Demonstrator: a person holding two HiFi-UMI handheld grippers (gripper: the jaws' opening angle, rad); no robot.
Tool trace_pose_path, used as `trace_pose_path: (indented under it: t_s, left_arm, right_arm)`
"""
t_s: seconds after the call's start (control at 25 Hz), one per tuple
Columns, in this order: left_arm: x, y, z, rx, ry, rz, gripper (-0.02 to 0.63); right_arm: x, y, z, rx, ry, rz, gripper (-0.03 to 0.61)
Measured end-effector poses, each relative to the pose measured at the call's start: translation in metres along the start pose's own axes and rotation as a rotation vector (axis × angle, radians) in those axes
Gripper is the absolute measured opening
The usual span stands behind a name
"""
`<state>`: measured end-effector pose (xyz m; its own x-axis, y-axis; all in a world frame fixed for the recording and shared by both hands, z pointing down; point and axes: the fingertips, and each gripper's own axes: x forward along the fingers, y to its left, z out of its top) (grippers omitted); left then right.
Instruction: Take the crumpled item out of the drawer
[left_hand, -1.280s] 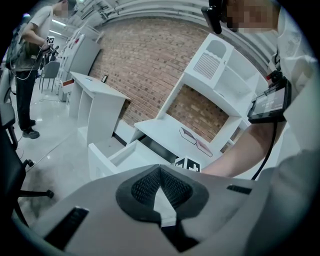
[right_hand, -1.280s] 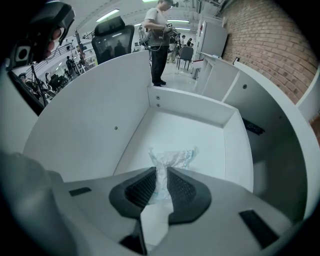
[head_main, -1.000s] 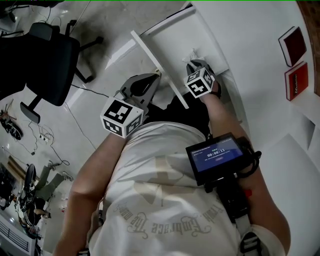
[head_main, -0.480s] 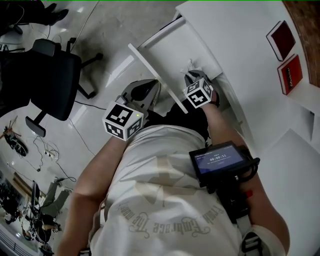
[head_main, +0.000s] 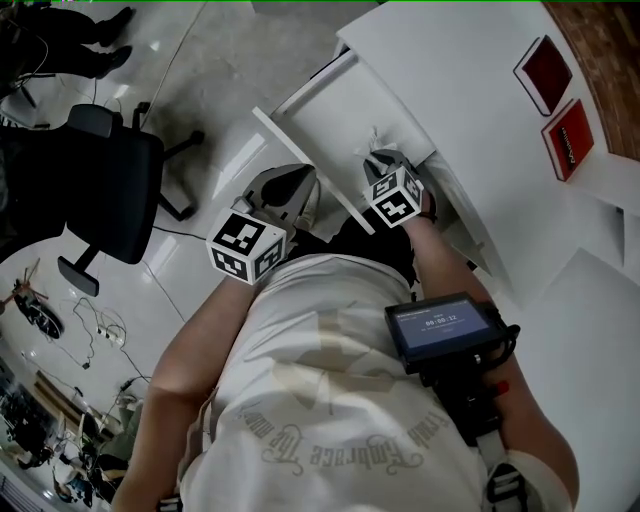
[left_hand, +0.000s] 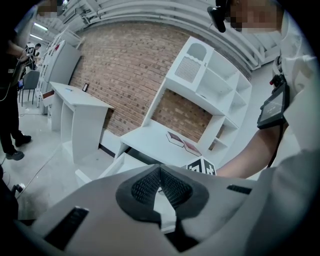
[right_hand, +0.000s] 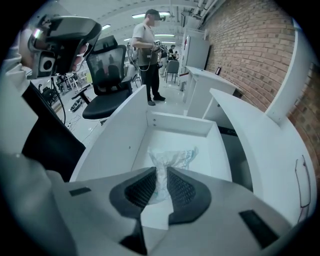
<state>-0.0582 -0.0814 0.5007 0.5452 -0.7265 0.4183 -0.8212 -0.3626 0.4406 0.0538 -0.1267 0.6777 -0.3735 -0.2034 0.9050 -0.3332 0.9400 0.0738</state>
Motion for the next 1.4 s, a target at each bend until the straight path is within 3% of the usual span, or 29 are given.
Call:
trace_pose_path:
  t_s: [0.6,1.4]
  left_arm:
    - [-0.011,-0.018,0.017,0.062,-0.025,-0.050,0.020]
    - [-0.015,-0.039,0.039,0.147,-0.057,-0.108,0.020]
  right_arm:
    - [-0.057,-0.004,0.024,0.110,-0.140,-0.067,0.081]
    - [-0.123,0.006,0.065,0.164,-0.338,-0.113,0.081]
